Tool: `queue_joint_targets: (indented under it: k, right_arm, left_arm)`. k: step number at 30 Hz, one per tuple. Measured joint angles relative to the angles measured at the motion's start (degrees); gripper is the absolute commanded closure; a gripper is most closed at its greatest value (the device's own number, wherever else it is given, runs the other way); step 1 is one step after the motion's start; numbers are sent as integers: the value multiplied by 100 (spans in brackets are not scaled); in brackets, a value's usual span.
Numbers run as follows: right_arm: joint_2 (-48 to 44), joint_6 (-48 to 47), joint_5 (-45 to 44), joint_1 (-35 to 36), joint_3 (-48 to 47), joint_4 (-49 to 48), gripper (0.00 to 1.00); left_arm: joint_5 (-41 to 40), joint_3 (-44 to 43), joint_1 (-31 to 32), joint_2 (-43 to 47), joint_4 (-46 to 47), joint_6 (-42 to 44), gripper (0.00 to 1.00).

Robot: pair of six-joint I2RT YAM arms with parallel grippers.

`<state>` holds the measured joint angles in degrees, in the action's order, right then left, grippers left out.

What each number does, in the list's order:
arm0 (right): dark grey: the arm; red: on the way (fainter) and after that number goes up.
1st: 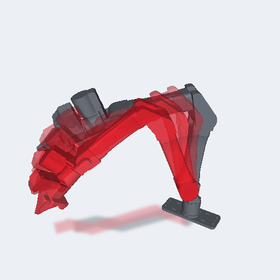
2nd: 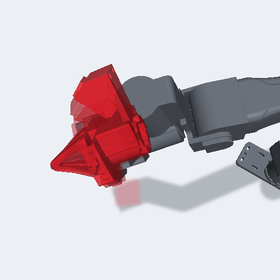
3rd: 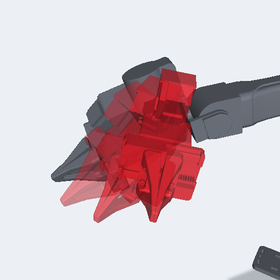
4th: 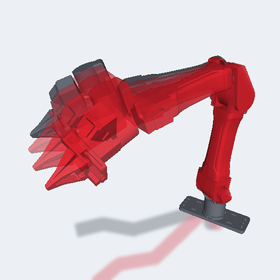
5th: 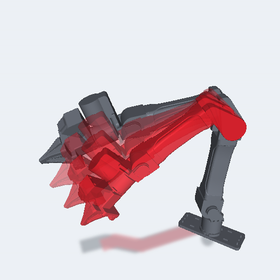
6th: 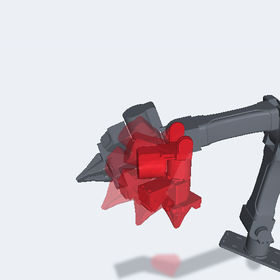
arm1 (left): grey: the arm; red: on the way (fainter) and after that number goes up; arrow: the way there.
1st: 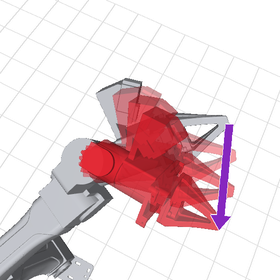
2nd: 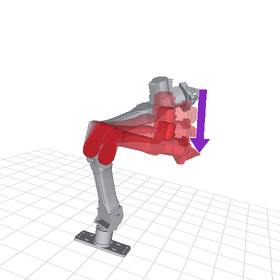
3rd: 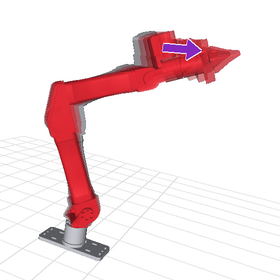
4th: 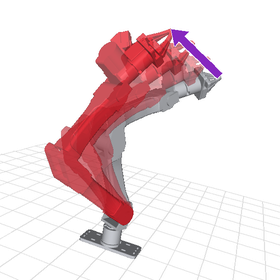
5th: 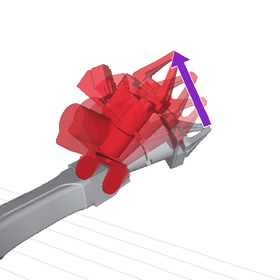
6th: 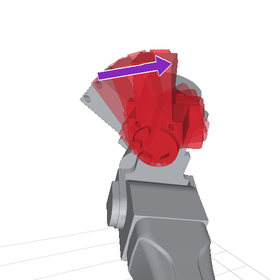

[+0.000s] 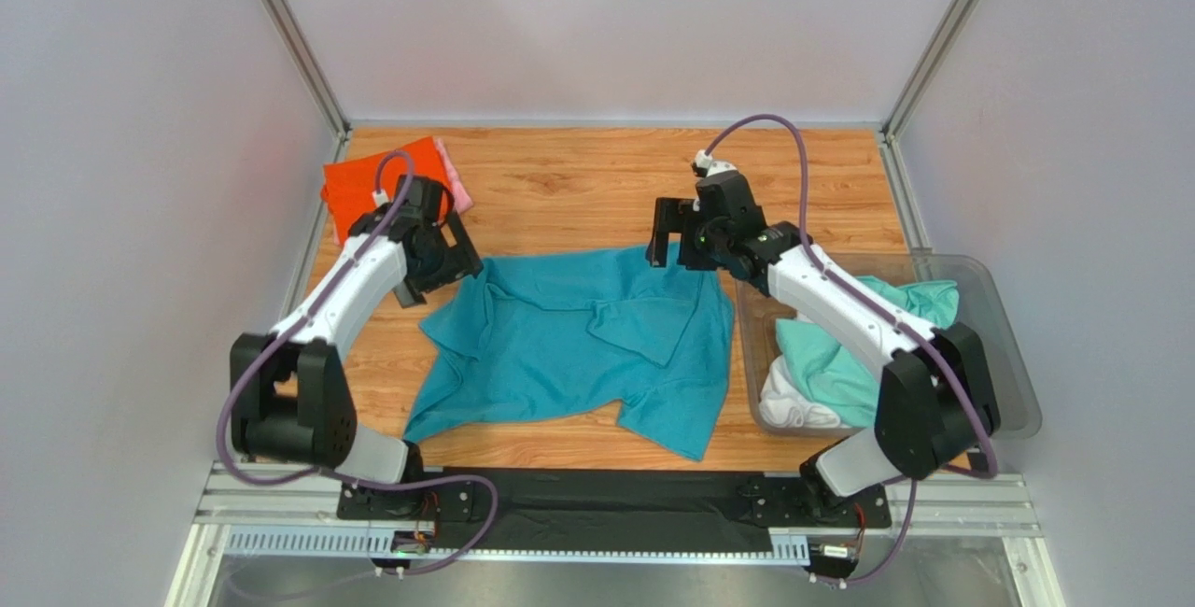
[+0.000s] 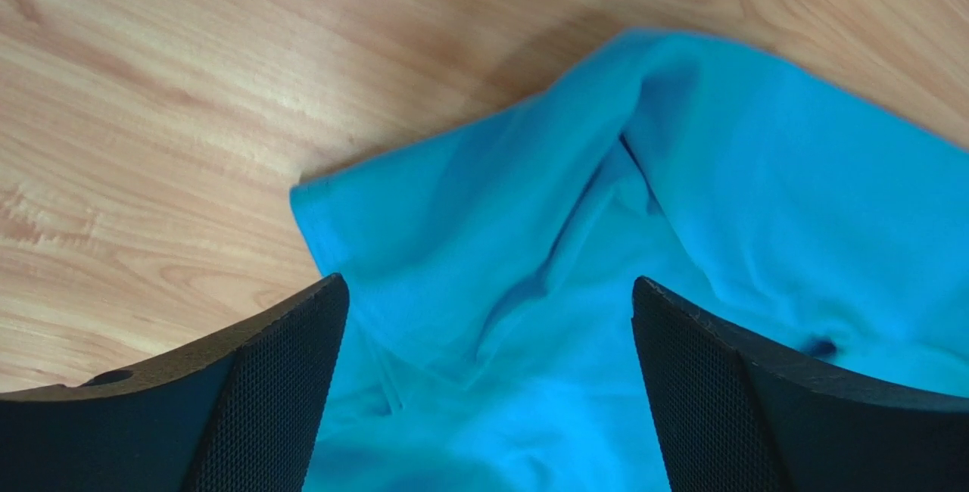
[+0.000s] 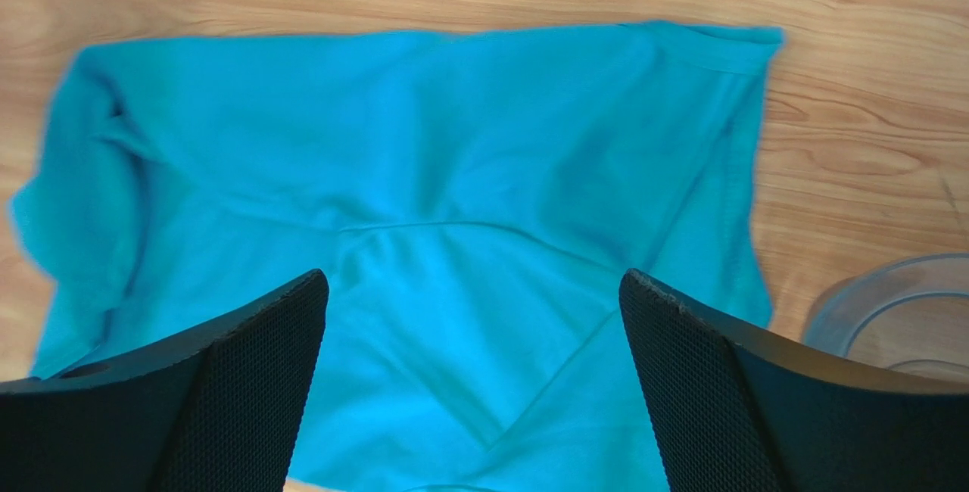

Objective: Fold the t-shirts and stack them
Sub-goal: Flatten the tshirt out

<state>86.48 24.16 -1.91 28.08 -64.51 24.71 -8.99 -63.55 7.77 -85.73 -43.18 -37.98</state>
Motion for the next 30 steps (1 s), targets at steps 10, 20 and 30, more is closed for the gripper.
queue_joint_targets:
  k: [10, 20, 30]
  right_arm:
    - [-2420, 544, 76, 1545, 1495, -345, 0]
    - [-2439, 1759, -116, 2343, 3322, -1005, 0]
    - [-999, 2304, -645, 2345, 3014, -1228, 0]
  left_arm:
    - [1064, 2529, 24, 3917, 170, -258, 0]
    - [2000, 4041, 61, 4651, 481, -610, 0]
    - [2013, 4129, 61, 3528, 1209, -717, 0]
